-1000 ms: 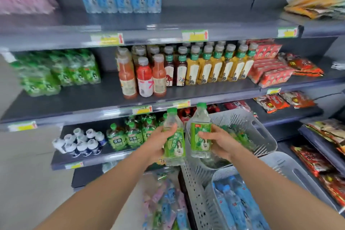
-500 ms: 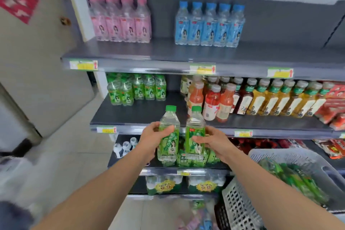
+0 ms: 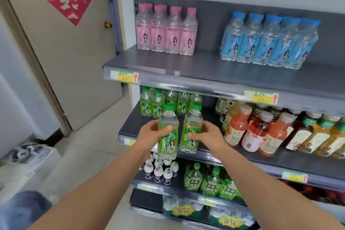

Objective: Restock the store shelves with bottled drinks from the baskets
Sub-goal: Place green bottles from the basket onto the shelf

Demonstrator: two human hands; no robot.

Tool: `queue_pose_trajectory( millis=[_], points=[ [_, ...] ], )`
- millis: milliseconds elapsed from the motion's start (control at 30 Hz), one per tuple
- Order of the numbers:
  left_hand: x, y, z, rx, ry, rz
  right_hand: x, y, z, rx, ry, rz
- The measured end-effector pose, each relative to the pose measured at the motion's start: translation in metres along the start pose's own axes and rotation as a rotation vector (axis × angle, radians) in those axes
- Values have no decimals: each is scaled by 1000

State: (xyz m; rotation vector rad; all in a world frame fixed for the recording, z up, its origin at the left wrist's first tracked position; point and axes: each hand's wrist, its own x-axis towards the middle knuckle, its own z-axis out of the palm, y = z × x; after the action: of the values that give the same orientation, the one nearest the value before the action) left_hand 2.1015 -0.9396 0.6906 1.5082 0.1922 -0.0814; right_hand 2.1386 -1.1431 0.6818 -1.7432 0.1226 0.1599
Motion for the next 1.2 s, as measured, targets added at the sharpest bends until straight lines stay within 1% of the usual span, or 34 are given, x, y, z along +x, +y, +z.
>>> queue_pose_trajectory(
  millis=[233,367,467,567,900,1100,1200],
  points=[
    [61,-5,-20,-30,33,-8,91,11,30,-136,-17,-21],
    [84,-10,-27,-62,58,-34,127,20,45,-158,-13,7],
    [98,-13,-34,-94,74,-44,150,25,56,-168,17,24],
    [110,-17,-42,-99,47,-53,171,31,69,-197,46,44],
    [139,-29,-60,-124,-4,-79,208,32,95,-248,147,2],
    [150,-35,-63,-140,-26,-79,213,25,102,-305,210,8],
    [154,-37,-61,-143,-37,-81,210,23,103,-323,207,-6]
  ],
)
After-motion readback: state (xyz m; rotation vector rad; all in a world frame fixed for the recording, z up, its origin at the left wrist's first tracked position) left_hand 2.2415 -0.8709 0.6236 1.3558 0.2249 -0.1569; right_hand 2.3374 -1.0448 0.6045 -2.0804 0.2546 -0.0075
